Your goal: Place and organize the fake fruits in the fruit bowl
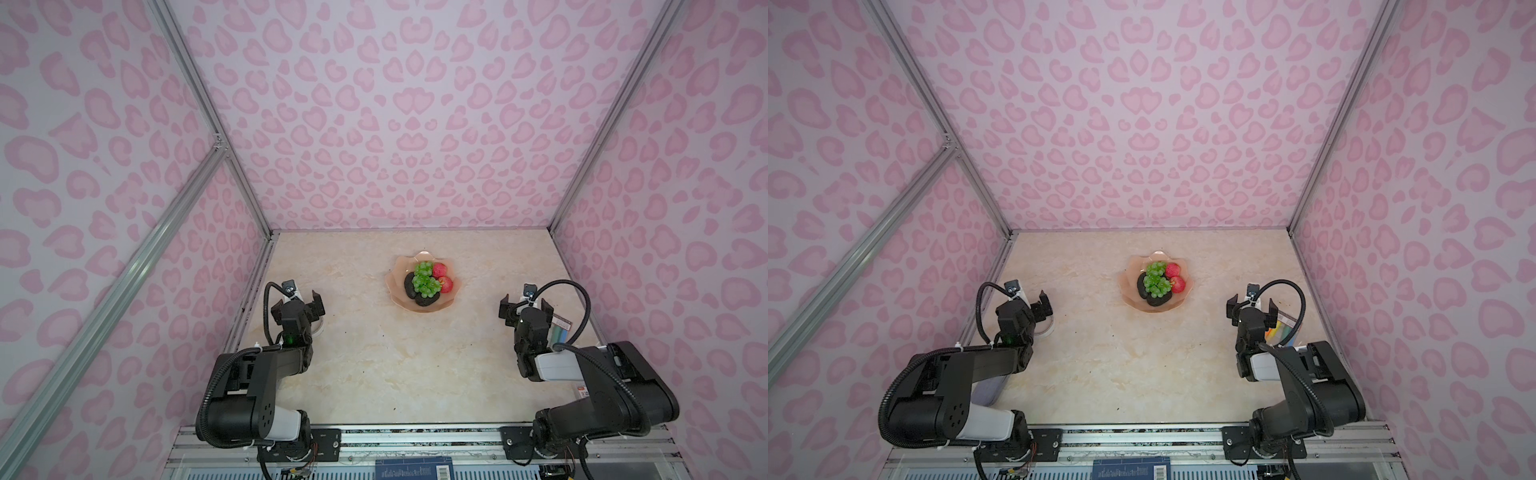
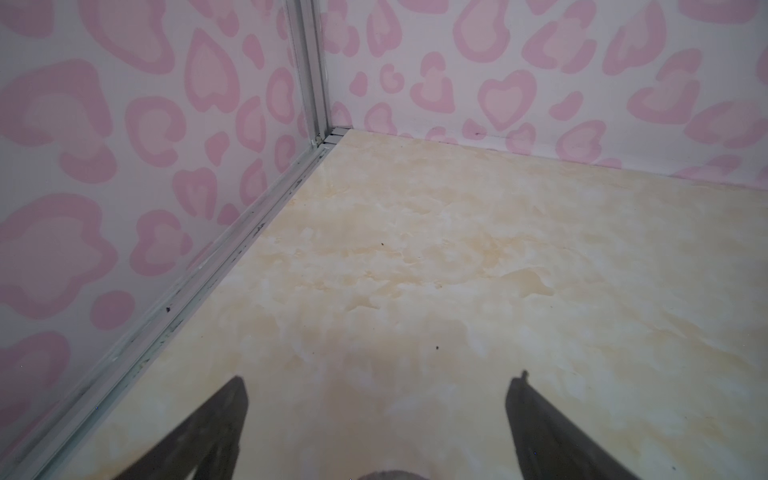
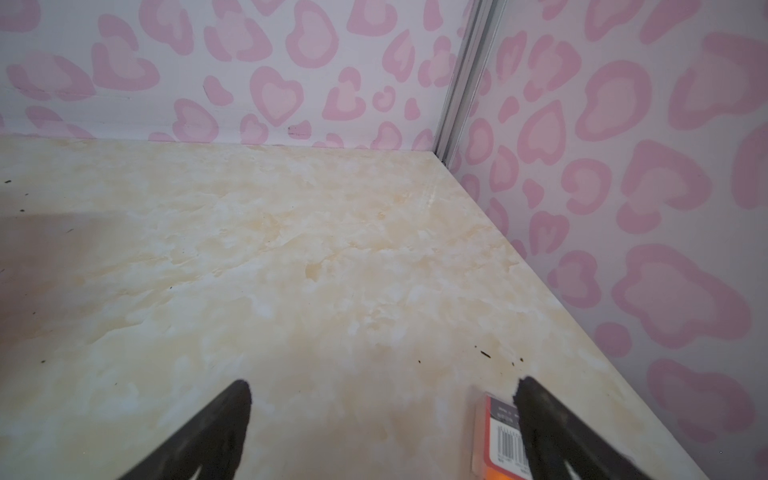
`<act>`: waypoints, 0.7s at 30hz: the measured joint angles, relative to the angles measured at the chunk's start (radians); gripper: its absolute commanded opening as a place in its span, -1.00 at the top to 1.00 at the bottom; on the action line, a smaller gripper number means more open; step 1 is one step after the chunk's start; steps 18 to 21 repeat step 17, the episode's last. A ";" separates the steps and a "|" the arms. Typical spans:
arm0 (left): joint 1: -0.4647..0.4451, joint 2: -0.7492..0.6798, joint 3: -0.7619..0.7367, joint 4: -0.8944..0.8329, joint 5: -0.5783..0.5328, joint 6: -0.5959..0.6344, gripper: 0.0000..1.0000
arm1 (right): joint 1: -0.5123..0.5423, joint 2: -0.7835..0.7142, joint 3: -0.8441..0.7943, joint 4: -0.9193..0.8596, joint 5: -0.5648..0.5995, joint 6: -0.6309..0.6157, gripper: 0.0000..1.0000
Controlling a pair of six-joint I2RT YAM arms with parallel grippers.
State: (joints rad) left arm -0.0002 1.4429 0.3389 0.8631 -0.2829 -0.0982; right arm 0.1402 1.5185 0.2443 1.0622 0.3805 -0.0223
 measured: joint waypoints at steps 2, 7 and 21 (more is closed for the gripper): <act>0.002 0.001 0.000 0.009 0.014 -0.001 -0.95 | -0.006 0.048 -0.007 0.050 -0.001 0.000 -0.99; 0.003 0.001 -0.002 0.030 0.024 -0.007 -0.95 | -0.011 0.023 0.012 0.058 -0.008 0.001 -0.99; -0.001 0.009 0.000 0.036 0.029 -0.007 -0.95 | -0.011 0.022 0.025 0.045 -0.019 0.001 -0.99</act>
